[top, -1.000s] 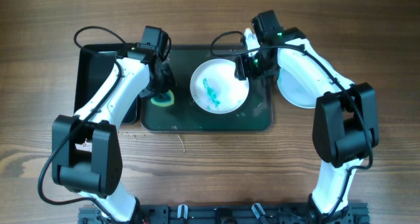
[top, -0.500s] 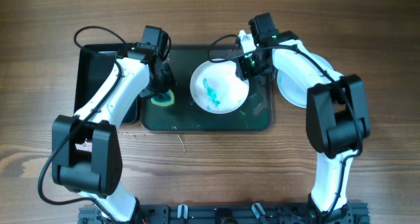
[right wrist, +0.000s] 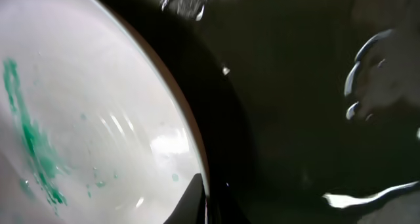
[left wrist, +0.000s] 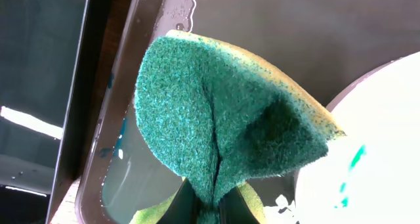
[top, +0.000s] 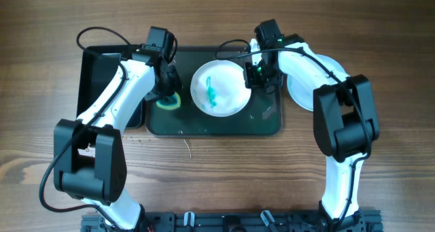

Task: Clean dirty plates on tray and stack at the side
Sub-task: 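Hold the white plate with right gripper, scrub it with left sponge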

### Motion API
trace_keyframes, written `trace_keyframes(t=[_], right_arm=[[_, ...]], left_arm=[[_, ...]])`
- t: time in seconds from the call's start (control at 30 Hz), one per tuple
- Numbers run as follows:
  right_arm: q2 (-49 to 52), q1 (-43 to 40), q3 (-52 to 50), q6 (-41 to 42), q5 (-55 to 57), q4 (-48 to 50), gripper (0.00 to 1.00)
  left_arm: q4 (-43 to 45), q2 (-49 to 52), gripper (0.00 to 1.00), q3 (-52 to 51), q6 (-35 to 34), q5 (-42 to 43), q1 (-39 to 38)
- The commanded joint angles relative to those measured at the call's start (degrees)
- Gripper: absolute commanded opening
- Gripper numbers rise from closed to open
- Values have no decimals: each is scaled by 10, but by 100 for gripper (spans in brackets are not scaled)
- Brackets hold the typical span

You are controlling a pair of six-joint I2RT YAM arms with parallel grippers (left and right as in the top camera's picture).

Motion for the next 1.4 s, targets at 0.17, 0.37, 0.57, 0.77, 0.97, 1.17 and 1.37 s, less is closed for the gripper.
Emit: trace_keyframes(t=[0.17,0.37,0.57,0.77,0.97,1.17,1.37], right_arm=[[12,76,-6,38,-10,-25,4],[12,80,-6,39,-9,-21,4],[12,78,-6,53,-10,-9,4],[12,78,-6,57,-24,-1,4],[25,77,-6,91,-24,3,4],[63,62,-6,106,-78,24,4],[104,32,-6,44,-180,37,4]], left_arm=[[46,-13,4,12,43,64,-21],[62,9,4,12,46,67,-48],[37,47,4,12,39,66,-67],[22,84,4,3,-38,37,-69],[34,112,4,-22,-77,28,-69],[40,115,4,-27,-54,72,-79],[68,115,4,-27,101,214,-98]])
